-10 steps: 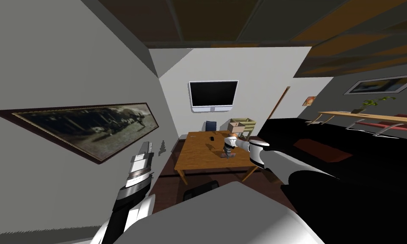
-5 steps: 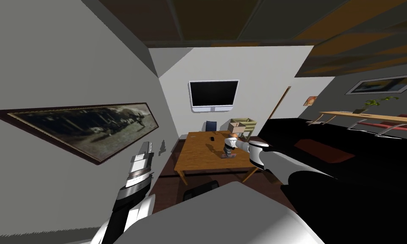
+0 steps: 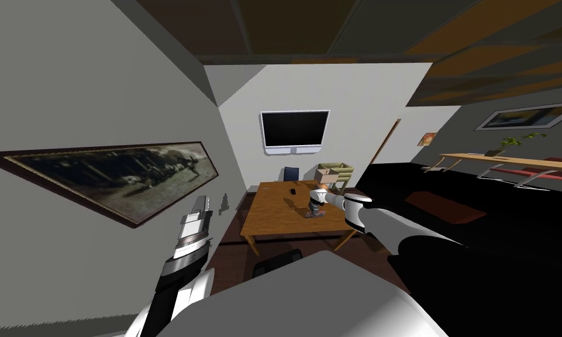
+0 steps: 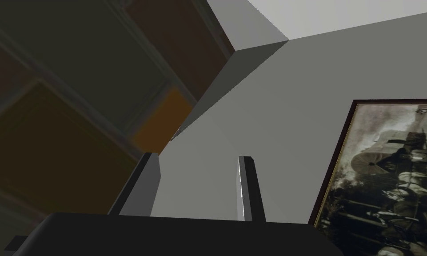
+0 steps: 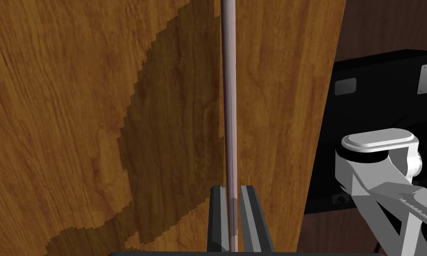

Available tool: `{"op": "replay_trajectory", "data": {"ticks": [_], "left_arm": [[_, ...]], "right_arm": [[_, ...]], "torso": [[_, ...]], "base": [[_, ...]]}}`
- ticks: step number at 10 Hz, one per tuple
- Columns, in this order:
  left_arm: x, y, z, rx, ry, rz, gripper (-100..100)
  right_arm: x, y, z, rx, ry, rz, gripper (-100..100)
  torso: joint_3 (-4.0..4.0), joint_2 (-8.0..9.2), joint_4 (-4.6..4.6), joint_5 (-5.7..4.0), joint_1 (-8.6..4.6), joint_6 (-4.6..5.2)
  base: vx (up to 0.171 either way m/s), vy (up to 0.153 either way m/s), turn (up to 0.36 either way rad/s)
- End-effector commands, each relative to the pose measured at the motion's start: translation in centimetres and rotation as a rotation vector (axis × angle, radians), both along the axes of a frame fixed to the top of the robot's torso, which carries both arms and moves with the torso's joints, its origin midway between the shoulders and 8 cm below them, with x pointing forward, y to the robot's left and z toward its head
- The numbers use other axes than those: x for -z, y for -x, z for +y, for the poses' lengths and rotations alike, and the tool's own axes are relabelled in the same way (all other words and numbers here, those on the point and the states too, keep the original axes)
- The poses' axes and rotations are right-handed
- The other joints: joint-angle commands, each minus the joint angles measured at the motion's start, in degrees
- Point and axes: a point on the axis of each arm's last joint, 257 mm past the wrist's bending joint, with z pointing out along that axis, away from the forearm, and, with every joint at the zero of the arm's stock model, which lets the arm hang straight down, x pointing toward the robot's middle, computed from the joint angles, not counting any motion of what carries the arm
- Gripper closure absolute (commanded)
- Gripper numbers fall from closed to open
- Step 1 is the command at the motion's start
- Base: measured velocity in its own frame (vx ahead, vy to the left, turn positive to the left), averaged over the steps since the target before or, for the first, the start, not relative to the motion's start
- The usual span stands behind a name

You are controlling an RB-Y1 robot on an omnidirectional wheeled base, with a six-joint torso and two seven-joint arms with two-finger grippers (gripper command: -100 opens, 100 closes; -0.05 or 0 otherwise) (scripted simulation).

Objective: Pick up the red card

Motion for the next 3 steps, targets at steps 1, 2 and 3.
{"op": "replay_trajectory", "data": {"ticks": [1, 2, 3], "left_arm": [[0.0, 0.0, 0.0, 0.0, 0.0, 0.0, 0], [0.0, 0.0, 0.0, 0.0, 0.0, 0.0, 0], [0.0, 0.0, 0.0, 0.0, 0.0, 0.0, 0]], "right_arm": [[-1.18, -0.81, 0.05, -0.004, -0.001, 0.003, 100], [-0.7, -0.62, -0.02, 0.001, -0.001, 0.001, 100], [-0.8, -0.67, -0.05, -0.002, -0.001, 0.002, 0]], "torso": [[0.0, 0.0, 0.0, 0.0, 0.0, 0.0], [0.03, 0.06, 0.01, 0.0, 0.03, 0.01], [0.01, 0.03, -0.02, -0.02, 0.02, 0.03]], "base": [[-0.042, 0.008, -0.03], [-0.017, 0.004, 0.0], [0.0, 0.0, 0.0]]}}
